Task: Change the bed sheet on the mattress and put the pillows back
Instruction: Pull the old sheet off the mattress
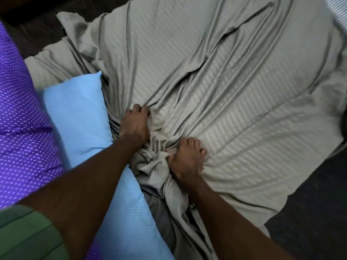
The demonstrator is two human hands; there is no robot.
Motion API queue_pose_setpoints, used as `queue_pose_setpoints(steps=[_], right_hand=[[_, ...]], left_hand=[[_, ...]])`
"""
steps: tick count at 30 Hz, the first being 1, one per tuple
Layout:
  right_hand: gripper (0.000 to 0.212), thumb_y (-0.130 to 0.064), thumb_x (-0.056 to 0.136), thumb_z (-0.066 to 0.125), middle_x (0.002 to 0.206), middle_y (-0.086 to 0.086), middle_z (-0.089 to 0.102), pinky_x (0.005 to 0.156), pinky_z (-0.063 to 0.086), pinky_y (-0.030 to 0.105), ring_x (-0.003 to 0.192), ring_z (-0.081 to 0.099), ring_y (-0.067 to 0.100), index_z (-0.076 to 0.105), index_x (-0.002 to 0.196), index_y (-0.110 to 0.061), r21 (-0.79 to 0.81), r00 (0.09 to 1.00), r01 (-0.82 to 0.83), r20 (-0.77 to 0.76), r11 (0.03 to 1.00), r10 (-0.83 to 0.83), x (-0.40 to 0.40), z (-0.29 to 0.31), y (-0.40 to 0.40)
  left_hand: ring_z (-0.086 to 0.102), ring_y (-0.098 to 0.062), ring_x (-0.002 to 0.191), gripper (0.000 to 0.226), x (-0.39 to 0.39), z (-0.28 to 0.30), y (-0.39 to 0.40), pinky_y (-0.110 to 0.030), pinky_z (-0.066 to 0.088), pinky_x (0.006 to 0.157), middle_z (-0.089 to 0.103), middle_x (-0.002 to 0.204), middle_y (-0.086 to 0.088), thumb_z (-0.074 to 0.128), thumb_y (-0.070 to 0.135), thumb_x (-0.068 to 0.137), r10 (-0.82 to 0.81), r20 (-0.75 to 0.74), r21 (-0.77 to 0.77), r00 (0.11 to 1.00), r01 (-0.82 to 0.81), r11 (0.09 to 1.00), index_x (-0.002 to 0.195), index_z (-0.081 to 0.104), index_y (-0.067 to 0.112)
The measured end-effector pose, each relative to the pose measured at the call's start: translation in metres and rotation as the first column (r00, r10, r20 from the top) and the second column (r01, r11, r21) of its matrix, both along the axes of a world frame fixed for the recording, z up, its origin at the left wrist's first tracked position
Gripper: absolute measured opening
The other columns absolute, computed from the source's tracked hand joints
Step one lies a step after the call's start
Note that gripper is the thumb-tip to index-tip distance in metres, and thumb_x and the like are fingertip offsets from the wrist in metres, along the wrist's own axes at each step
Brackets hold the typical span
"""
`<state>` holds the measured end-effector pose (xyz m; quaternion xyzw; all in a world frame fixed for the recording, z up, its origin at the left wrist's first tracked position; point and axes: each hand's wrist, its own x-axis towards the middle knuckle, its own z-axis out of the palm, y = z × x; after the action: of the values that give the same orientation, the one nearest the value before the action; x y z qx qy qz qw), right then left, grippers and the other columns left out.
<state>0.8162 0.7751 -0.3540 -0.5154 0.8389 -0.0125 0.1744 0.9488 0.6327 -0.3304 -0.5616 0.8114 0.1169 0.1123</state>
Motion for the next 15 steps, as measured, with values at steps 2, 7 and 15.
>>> queue_pose_setpoints(steps=[2,7,15], right_hand=[[0.066,-0.068,0.078,0.051,0.112,0.01,0.059,0.086,0.044,0.046,0.11,0.052,0.032,0.061,0.111,-0.012,0.007,0.998,-0.063,0.026,0.998,0.062,0.003,0.005,0.009],[0.025,-0.025,0.088,0.063,0.115,0.012,0.059,0.079,0.048,0.038,0.104,0.063,0.035,0.058,0.109,-0.011,0.15,0.878,-0.215,0.461,0.965,0.124,0.013,0.001,0.031],[0.034,-0.045,0.083,0.062,0.107,0.007,0.064,0.081,0.052,0.04,0.101,0.062,0.03,0.061,0.106,-0.02,-0.016,0.935,-0.136,0.33,0.991,0.134,0.01,0.005,0.026]], left_hand=[[0.058,-0.042,0.108,0.054,0.003,-0.001,-0.002,-0.05,0.052,0.088,0.057,0.123,-0.016,0.073,0.012,0.082,-0.042,0.009,0.072,0.999,0.042,0.997,0.131,0.049,0.016],[0.06,-0.035,0.122,0.035,0.006,0.012,-0.007,-0.042,0.05,0.096,0.059,0.133,-0.013,0.05,0.011,0.102,-0.154,0.286,0.105,0.946,0.128,0.986,0.137,0.054,0.015],[0.061,-0.027,0.12,0.044,0.029,0.019,-0.012,-0.039,0.052,0.09,0.058,0.133,-0.005,0.066,0.041,0.09,-0.22,0.422,0.152,0.879,0.171,0.974,0.128,0.061,0.02]])
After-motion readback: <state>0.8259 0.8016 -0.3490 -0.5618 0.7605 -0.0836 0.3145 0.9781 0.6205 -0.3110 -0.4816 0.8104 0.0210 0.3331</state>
